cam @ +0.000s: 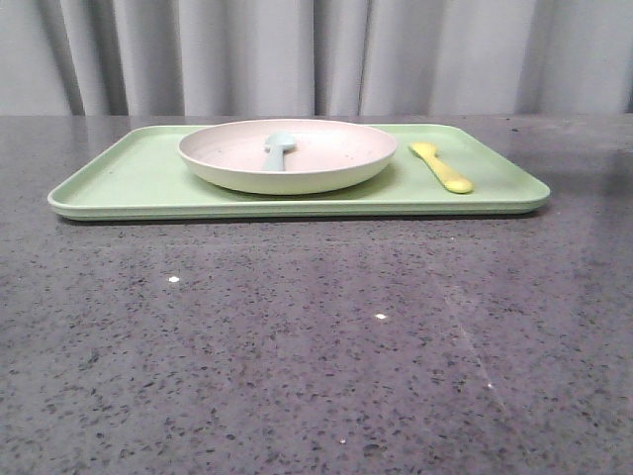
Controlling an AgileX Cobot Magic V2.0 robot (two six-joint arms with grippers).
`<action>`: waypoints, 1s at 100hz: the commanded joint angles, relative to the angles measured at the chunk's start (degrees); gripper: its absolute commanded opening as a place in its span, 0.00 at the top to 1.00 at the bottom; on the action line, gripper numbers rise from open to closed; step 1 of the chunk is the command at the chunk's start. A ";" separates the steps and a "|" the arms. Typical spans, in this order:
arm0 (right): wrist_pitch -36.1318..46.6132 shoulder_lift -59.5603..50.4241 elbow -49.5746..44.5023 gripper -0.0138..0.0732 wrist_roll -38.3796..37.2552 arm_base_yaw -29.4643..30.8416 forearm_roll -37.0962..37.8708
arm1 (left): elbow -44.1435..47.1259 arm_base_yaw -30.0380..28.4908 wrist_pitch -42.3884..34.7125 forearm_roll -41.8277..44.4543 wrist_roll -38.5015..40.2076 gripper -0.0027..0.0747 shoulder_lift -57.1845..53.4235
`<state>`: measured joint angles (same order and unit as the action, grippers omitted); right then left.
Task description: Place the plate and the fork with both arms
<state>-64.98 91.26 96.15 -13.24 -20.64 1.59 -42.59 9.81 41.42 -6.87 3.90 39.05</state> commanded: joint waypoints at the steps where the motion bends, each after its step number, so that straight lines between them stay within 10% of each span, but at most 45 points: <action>1: 6.22 -7.49 -3.41 0.57 -0.04 0.25 0.62 | -1.43 -0.08 -4.06 -0.66 0.49 0.66 -0.21; 44: 18.91 -29.87 -26.27 0.58 -0.04 0.25 0.62 | -1.43 -0.08 -4.16 -0.74 0.49 0.66 -0.21; 71: 25.93 -42.39 -39.03 0.92 -0.04 0.25 0.62 | -1.43 -0.08 -4.35 -0.74 0.49 0.98 -0.32; 100: 28.18 -52.05 -47.40 0.92 0.01 0.25 3.09 | -1.29 -0.08 -5.36 -0.74 0.49 0.99 -3.12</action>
<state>-41.71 41.87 48.97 -13.24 -20.64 2.75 -42.26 9.81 41.02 -6.87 3.90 37.15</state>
